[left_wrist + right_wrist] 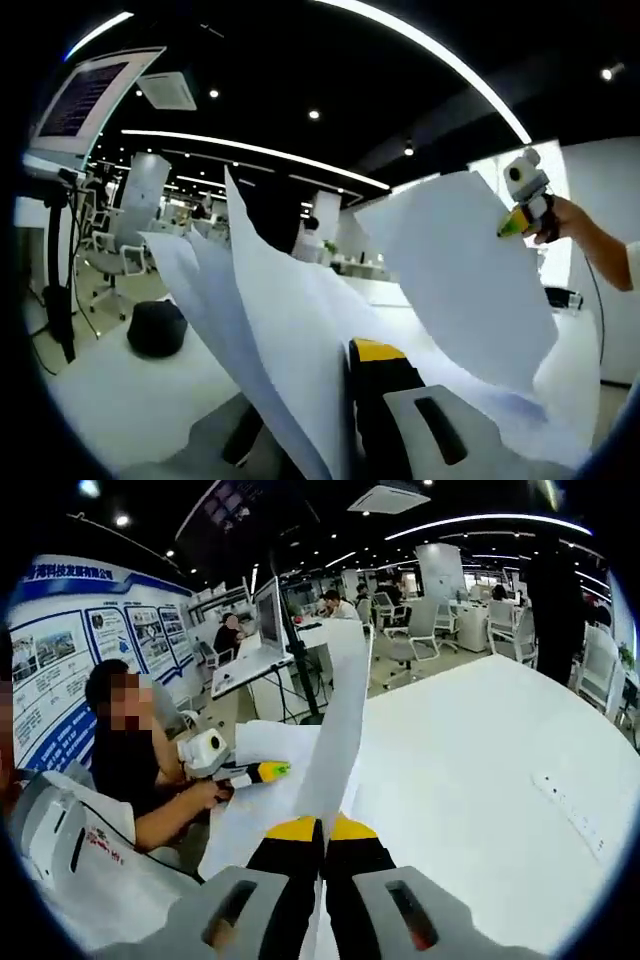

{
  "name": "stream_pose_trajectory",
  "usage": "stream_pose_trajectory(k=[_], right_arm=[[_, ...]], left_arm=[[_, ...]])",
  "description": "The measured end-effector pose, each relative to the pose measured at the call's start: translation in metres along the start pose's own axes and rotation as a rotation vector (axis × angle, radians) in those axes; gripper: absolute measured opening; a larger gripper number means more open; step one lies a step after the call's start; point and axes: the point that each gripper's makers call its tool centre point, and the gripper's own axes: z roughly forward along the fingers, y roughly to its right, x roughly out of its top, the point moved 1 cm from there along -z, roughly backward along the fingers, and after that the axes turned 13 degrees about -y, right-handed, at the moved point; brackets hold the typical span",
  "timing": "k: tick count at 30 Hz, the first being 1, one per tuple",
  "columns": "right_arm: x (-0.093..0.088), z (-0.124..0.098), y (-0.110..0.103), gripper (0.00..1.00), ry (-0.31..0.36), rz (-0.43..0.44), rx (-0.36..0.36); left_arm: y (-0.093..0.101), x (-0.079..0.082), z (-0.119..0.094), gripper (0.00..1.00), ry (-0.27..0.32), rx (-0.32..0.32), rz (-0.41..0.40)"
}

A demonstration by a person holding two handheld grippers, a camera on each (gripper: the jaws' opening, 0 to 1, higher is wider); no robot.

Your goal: Organize the stack of printing papers by aligning and flattening the scattered papers on the table

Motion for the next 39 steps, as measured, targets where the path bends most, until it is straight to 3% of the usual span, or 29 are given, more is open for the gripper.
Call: stream_pose_trajectory(k=[7,10,14,16,29,33,39], right_arm=[[0.001,0.013,0.005,0.0,-0.002,0.009,-0.007],[-0.002,0.018,0.009,0.0,-0.029,-0.025,-0.065],[-0.002,0.024,0.009,0.0,-0.035,-0.025,-0.071],[-0.003,0.026,0.017,0.0,-0.051,-0.053,-0.138],[-0.006,0.039,0.021,0.0,-0.047,-0.004,-0.148],[-0.006,0.042,0.032,0.0,-0.058,-0.021,-0.209],[-0.008,0.048,0.04,0.0,-0.072,-0.022,-0.236]], left_arm=[[0.001,0.0,0.0,0.1,0.0,0.001,0.003],[0.002,0.0,-0.001,0.1,0.001,0.001,0.005],[0.009,-0.001,-0.002,0.1,0.003,0.0,0.006],[0.007,-0.001,-0.001,0.1,0.003,0.0,0.006],[0.009,-0.001,-0.003,0.1,0.003,0.001,0.007],[0.01,-0.001,-0.004,0.1,0.003,0.002,0.006],[0.009,-0.001,-0.004,0.1,0.002,0.002,0.004]])
